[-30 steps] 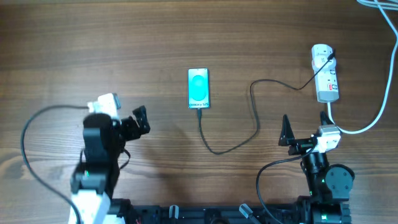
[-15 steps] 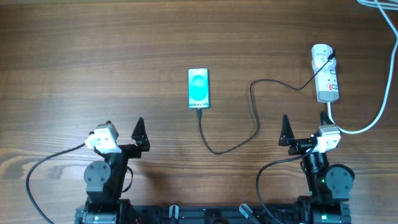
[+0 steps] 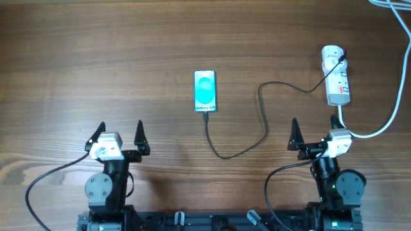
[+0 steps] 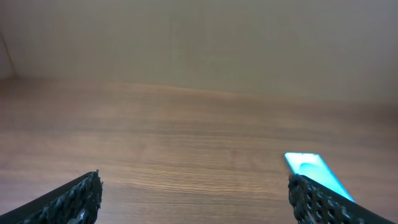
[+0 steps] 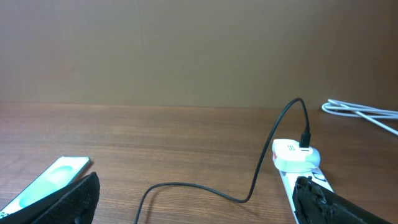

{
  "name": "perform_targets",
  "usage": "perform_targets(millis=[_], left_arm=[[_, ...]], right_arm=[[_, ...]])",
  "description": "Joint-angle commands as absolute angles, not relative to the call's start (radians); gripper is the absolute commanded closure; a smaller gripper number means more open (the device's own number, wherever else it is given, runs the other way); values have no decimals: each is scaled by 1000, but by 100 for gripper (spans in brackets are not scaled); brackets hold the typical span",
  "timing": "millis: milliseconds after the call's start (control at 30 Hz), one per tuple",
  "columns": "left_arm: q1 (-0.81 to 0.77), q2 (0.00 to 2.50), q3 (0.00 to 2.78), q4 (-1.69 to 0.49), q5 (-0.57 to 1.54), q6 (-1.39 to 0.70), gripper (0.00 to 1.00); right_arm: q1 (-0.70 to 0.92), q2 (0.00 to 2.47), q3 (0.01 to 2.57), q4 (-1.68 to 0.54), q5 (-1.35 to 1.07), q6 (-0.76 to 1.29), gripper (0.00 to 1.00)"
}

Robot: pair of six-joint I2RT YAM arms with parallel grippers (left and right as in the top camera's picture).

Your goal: Plug charger to phone and switch on socket

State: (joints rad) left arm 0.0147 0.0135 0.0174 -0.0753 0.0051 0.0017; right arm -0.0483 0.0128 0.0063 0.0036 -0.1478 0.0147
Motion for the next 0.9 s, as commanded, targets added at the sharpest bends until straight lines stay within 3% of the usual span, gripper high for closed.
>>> perform_targets(millis=[0, 867], left_arm=[[23, 2, 6, -75, -13, 89, 0], [23, 2, 6, -70, -64, 22, 0]], right_arm=[[-43, 4, 5, 7, -134, 28, 0], [-43, 4, 5, 7, -134, 29, 0]])
